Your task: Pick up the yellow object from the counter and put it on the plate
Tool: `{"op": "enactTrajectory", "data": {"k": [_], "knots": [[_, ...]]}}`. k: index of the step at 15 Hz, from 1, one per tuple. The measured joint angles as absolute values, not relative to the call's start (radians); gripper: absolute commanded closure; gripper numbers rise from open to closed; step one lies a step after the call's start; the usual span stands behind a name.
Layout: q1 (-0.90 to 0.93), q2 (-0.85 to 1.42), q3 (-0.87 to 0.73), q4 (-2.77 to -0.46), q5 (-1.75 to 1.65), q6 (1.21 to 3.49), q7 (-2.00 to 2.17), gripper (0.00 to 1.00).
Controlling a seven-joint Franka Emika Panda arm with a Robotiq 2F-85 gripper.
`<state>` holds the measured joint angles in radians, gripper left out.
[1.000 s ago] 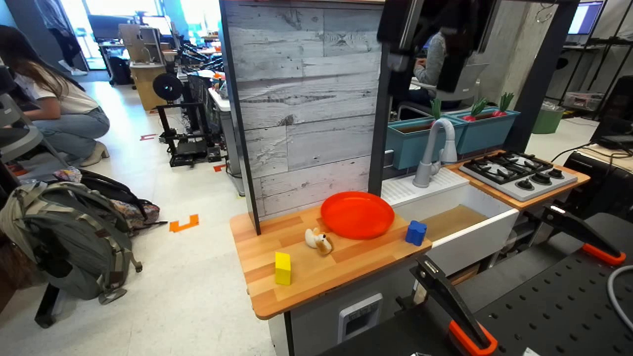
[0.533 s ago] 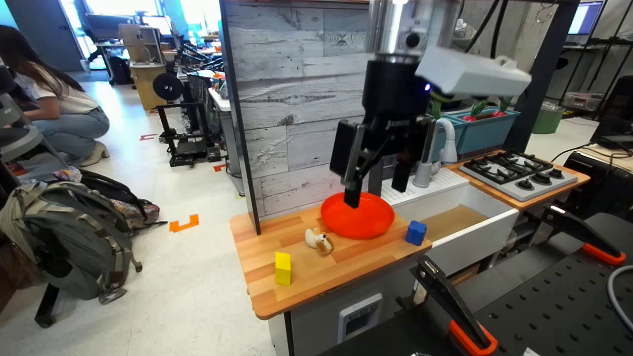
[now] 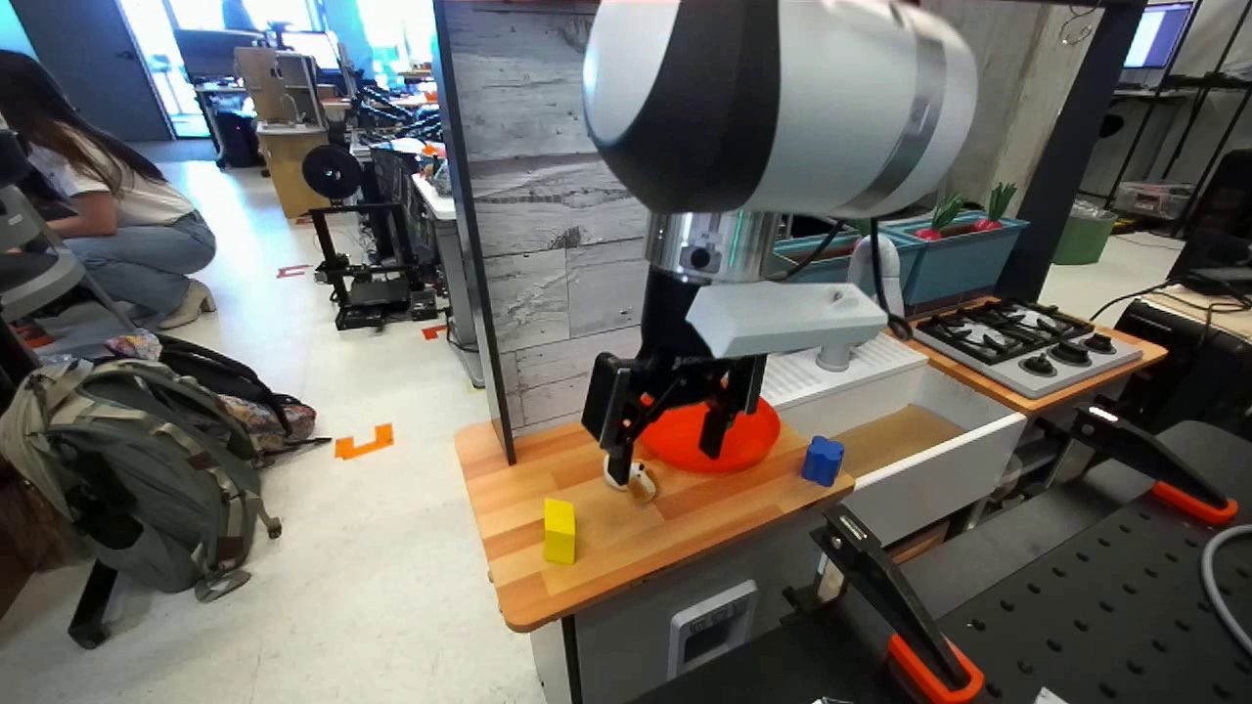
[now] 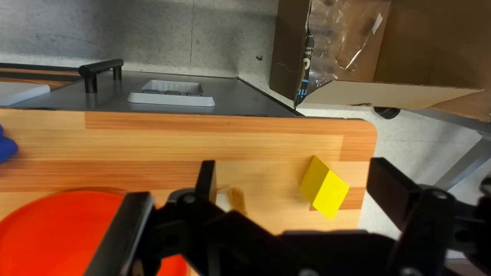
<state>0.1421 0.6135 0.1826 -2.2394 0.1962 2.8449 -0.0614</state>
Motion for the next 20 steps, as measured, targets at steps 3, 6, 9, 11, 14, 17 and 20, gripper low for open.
{"op": "enactTrajectory", "data": {"k": [3, 6, 9, 11, 14, 17, 20], "knots": [[0.163, 0.709, 0.181, -2.149, 0.178, 2.847, -0.021, 0.0], [0.194, 0.789, 0.178, -2.056, 0.161, 2.846, 0.019, 0.0], [0.225, 0.854, 0.174, -1.972, 0.143, 2.844, 0.054, 0.0], [0.243, 0.89, 0.169, -1.925, 0.14, 2.839, 0.071, 0.25], [0.28, 0.936, 0.139, -1.865, 0.117, 2.803, 0.098, 0.37], [0.319, 0.969, 0.103, -1.828, 0.075, 2.768, 0.126, 0.62], [0.341, 0.978, 0.091, -1.822, 0.05, 2.749, 0.132, 0.84]]}}
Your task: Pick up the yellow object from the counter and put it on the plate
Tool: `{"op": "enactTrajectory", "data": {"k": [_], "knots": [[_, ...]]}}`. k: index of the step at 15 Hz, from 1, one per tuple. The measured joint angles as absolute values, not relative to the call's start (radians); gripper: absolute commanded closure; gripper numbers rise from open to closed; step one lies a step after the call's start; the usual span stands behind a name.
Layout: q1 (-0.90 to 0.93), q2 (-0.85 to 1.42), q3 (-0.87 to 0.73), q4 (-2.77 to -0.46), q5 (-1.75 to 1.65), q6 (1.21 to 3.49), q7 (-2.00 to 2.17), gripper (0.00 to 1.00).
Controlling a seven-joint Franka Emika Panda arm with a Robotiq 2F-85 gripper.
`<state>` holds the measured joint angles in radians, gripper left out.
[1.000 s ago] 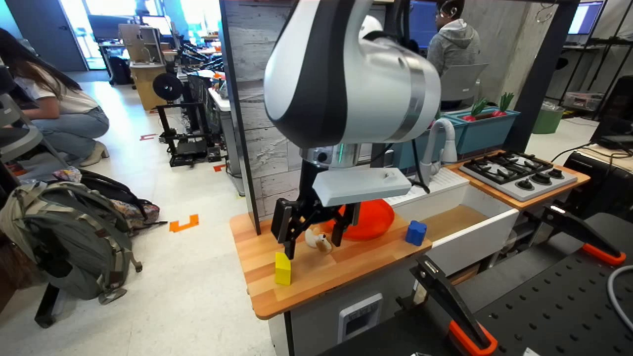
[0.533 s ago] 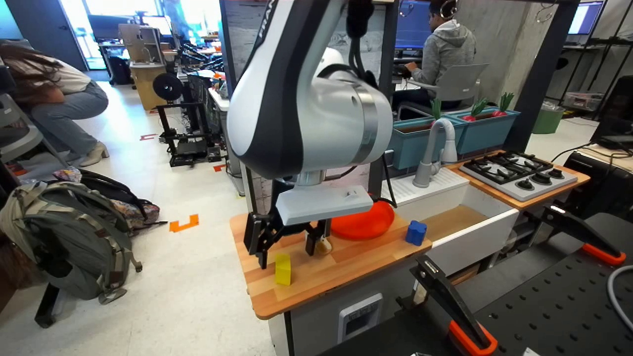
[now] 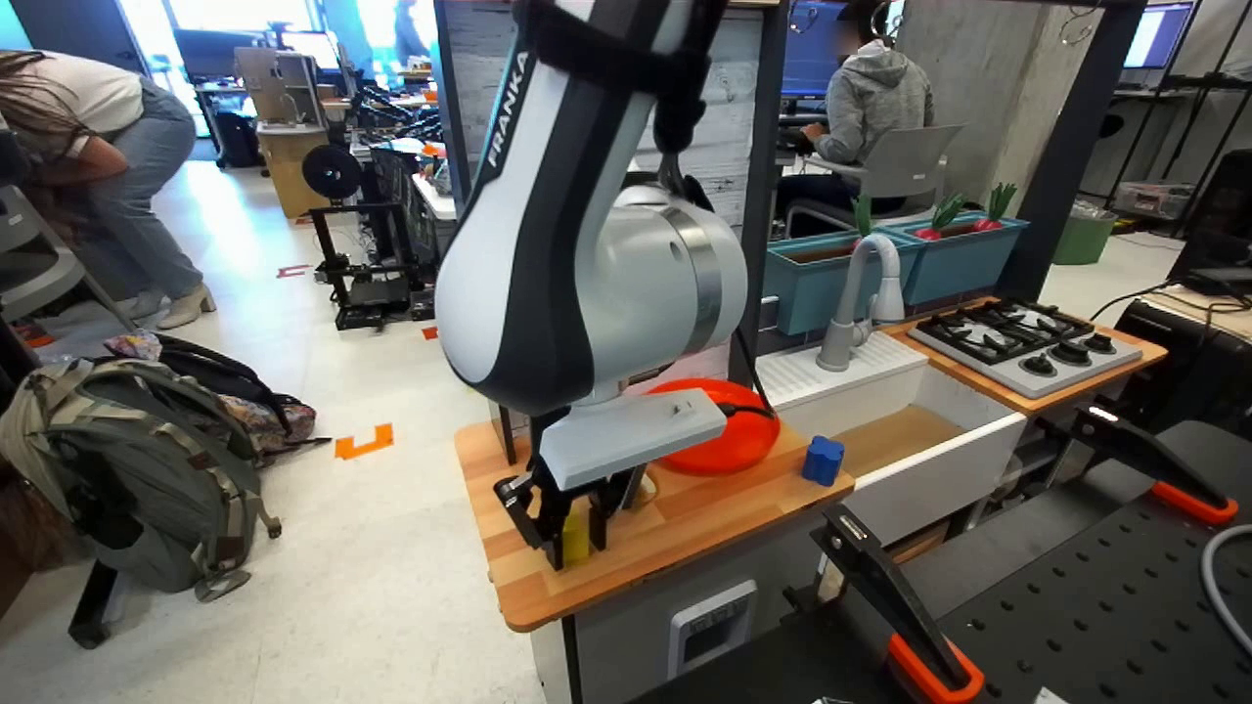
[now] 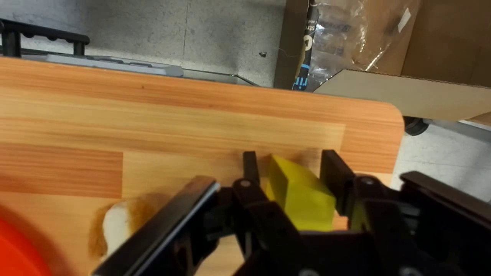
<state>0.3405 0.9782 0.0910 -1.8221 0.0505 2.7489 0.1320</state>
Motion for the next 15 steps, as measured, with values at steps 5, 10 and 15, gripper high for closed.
{"op": "enactTrajectory", "data": {"k": [5, 10, 15], "knots": [[0.365, 0.975, 0.084, -1.826, 0.012, 2.741, 0.132, 0.92], [0.369, 0.94, 0.068, -1.842, -0.001, 2.724, 0.132, 0.92], [0.347, 0.804, 0.068, -1.942, -0.001, 2.695, 0.127, 0.92]]}}
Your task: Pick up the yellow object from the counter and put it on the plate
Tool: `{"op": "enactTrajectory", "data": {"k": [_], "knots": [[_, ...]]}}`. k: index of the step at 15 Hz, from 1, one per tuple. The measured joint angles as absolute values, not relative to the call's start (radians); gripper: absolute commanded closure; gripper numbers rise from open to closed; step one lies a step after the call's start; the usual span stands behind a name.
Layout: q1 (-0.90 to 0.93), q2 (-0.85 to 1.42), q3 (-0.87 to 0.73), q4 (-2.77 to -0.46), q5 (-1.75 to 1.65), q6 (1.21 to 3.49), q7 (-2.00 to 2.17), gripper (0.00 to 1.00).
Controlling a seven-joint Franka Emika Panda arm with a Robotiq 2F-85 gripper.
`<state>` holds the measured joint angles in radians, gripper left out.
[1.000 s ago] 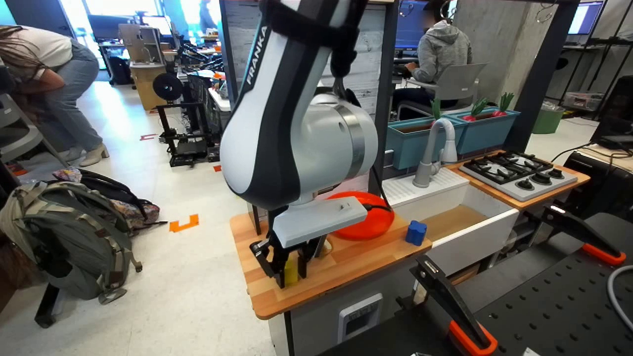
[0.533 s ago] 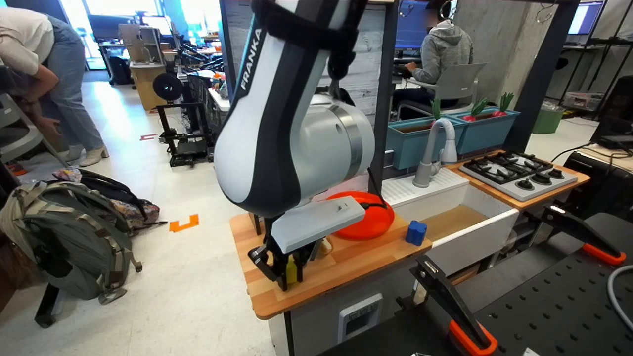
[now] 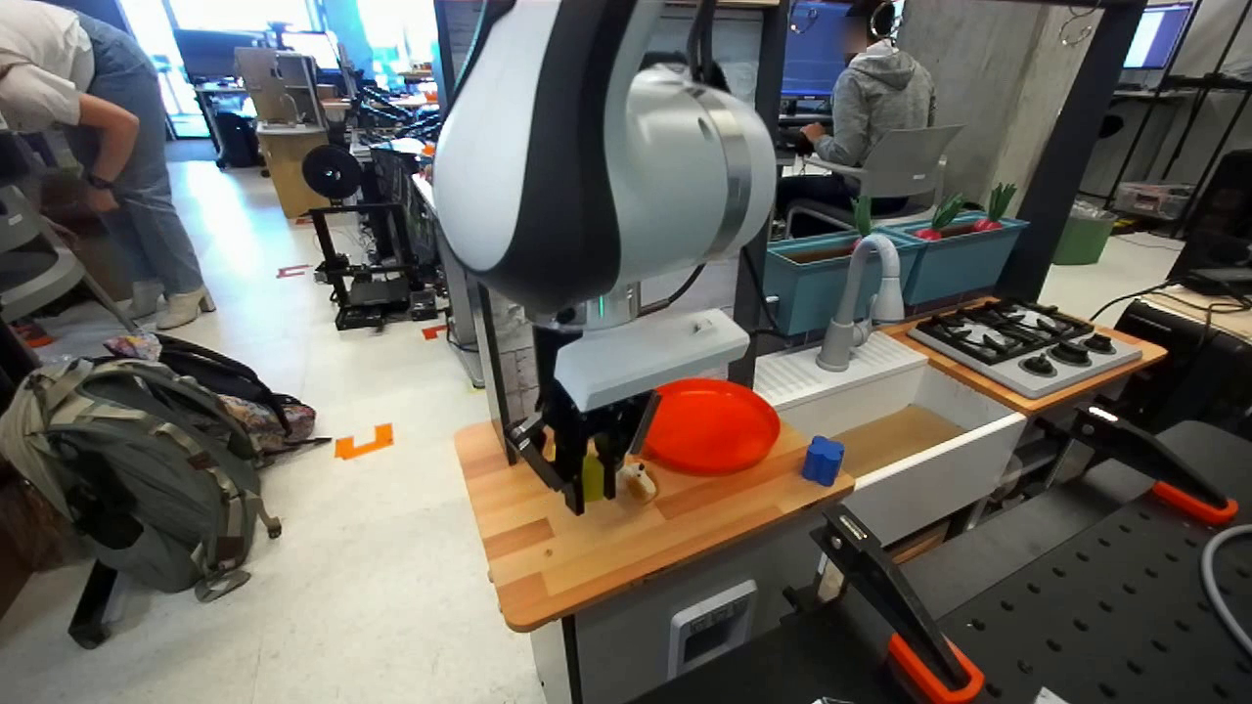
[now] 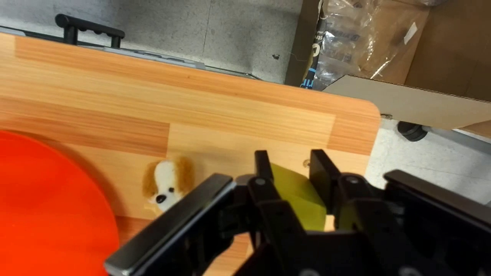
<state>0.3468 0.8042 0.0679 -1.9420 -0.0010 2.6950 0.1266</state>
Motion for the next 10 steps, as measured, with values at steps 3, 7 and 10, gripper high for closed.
{"op": "enactTrajectory", "data": {"k": [3, 7, 10], "knots": [[0.304, 0.725, 0.068, -2.01, -0.001, 2.695, 0.116, 0.92], [0.209, 0.675, 0.072, -2.051, 0.005, 2.695, 0.09, 0.92], [0.131, 0.671, 0.072, -2.05, 0.009, 2.695, 0.067, 0.92]]}}
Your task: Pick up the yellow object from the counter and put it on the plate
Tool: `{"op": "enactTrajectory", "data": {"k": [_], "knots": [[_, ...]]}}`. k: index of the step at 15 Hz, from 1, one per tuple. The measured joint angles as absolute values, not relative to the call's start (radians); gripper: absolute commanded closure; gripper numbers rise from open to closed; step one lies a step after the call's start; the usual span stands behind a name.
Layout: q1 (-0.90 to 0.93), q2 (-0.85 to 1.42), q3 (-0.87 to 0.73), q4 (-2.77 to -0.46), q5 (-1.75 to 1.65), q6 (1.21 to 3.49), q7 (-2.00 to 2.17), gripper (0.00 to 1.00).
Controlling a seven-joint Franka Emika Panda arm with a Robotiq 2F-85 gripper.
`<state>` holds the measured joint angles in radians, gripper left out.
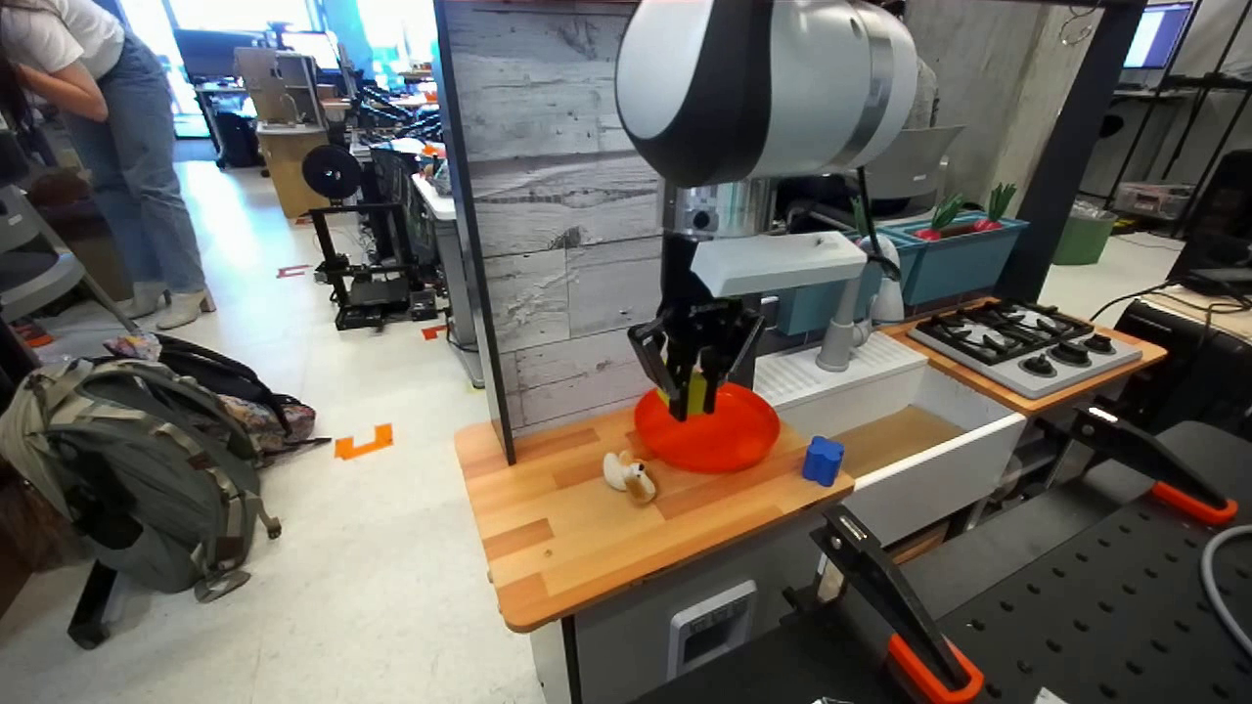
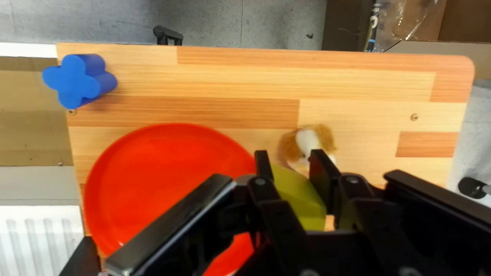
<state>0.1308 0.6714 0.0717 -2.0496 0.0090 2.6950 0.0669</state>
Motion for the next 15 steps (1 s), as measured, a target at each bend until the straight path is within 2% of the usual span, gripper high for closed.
{"op": "enactTrajectory", "data": {"k": [6, 15], "knots": [[0.029, 0.691, 0.071, -2.017, 0.018, 2.68, 0.049, 0.92], [0.012, 0.837, 0.047, -1.814, 0.033, 2.592, 0.06, 0.92]]}}
